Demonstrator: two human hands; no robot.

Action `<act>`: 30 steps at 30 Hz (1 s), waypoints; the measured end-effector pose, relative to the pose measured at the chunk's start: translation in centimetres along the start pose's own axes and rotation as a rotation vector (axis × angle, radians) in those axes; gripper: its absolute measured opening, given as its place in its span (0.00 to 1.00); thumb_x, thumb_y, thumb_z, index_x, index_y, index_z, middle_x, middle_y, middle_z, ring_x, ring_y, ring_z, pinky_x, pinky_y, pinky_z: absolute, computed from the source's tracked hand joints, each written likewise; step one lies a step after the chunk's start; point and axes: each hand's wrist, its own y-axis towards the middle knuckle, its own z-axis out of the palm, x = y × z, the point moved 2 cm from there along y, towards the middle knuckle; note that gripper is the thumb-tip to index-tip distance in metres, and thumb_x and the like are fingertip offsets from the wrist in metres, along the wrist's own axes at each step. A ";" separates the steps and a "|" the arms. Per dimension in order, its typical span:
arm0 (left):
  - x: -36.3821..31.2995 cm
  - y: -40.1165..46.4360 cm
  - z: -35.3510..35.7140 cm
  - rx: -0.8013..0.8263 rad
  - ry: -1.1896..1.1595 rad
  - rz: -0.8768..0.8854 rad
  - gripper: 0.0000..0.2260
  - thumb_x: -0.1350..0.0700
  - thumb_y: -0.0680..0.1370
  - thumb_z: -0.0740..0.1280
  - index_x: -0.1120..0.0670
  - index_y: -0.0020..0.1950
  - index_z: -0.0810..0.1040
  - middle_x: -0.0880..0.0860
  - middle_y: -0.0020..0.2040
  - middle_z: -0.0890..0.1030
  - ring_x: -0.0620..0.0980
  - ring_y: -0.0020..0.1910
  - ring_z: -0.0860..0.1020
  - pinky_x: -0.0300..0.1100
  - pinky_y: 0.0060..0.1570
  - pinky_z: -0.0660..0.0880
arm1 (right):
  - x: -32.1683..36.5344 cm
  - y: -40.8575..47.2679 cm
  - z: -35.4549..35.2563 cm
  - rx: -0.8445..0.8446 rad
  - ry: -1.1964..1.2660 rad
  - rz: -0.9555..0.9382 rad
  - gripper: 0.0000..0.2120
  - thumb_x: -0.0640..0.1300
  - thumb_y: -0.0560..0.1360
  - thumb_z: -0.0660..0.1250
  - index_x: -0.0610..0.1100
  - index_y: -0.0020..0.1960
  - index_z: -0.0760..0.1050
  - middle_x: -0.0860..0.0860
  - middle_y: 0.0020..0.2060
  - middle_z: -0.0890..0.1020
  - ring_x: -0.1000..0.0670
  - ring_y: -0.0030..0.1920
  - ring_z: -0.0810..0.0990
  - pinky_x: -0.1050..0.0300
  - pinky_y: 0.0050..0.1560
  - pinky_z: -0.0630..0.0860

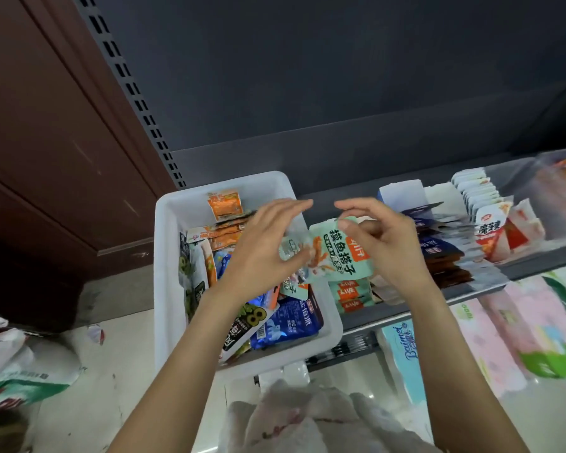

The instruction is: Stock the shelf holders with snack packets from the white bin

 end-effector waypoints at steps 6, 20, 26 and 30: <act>-2.0 3.6 2.1 -0.124 -0.127 0.070 0.06 0.51 0.73 0.70 0.47 0.49 0.80 0.43 0.44 0.81 0.43 0.43 0.79 0.47 0.40 0.77 | 0.2 -0.8 -3.9 -0.052 -0.099 -0.086 0.22 0.42 0.72 0.72 0.53 0.63 0.72 0.56 0.48 0.82 0.55 0.51 0.81 0.62 0.54 0.76; 1.5 0.6 9.0 -0.140 0.152 0.015 0.07 0.55 0.72 0.73 0.51 0.50 0.81 0.47 0.51 0.82 0.50 0.53 0.78 0.48 0.56 0.71 | -8.1 -1.5 -2.2 -0.027 -0.598 -0.167 0.05 0.34 0.72 0.70 0.43 0.45 0.79 0.50 0.42 0.82 0.50 0.40 0.81 0.51 0.40 0.80; 2.9 -2.1 9.4 0.265 0.077 0.146 0.16 0.47 0.76 0.66 0.45 0.63 0.76 0.44 0.67 0.72 0.45 0.70 0.62 0.45 0.71 0.52 | -9.5 -2.3 -0.7 0.199 -0.976 -0.134 0.12 0.34 0.65 0.73 0.45 0.46 0.84 0.43 0.57 0.80 0.35 0.64 0.71 0.38 0.62 0.69; 3.9 -3.9 7.2 -0.098 -0.136 -0.075 0.11 0.53 0.76 0.64 0.50 0.57 0.80 0.42 0.54 0.79 0.40 0.57 0.73 0.35 0.60 0.67 | -8.4 -1.8 -1.1 0.216 -0.900 -0.125 0.17 0.35 0.71 0.67 0.44 0.58 0.80 0.45 0.65 0.74 0.39 0.69 0.66 0.42 0.67 0.63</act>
